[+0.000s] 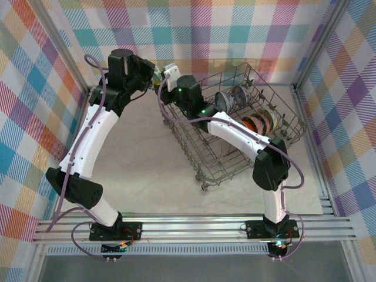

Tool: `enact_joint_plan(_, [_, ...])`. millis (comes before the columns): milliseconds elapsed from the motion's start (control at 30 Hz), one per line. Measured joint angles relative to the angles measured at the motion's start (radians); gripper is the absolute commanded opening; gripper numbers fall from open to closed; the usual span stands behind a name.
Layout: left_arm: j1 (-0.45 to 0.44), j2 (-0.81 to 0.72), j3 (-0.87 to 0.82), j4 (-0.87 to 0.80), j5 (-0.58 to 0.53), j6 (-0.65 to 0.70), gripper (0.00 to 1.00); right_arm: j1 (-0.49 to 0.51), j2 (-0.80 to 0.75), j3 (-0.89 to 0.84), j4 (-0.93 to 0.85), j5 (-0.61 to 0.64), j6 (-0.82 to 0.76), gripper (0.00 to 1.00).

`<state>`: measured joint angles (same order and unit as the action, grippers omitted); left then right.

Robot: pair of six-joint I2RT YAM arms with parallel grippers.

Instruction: Load the bowls into the dish rack

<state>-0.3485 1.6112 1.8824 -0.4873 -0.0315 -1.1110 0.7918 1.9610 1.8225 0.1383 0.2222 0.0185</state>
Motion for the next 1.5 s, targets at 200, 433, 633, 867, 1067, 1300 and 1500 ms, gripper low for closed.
enact_joint_plan(200, [0.0,0.0,0.002,0.002,0.004,-0.001,0.0,0.005,0.0,-0.026,0.061,0.047,0.004,0.36])
enact_joint_plan(433, [-0.001,0.017,0.008,0.0,0.012,-0.004,0.0,0.01,0.0,-0.066,0.13,0.087,0.003,0.31])
enact_joint_plan(633, [-0.004,0.028,0.012,0.0,0.013,-0.019,0.04,0.016,0.0,-0.095,0.179,0.134,0.0,0.24])
enact_joint_plan(867, [-0.011,0.033,0.013,0.014,0.014,-0.031,0.11,0.023,0.0,-0.095,0.185,0.206,-0.004,0.15])
enact_joint_plan(1067, [-0.012,0.039,0.019,0.01,0.049,-0.023,0.19,0.022,0.0,-0.095,0.195,0.24,-0.016,0.11])
enact_joint_plan(1300, [-0.018,0.051,0.03,0.012,0.087,0.015,0.35,0.013,-0.002,-0.093,0.184,0.276,-0.027,0.09])
enact_joint_plan(1500, [-0.018,0.051,0.038,0.021,0.1,0.045,0.46,0.013,-0.002,-0.06,0.119,0.291,-0.018,0.08])
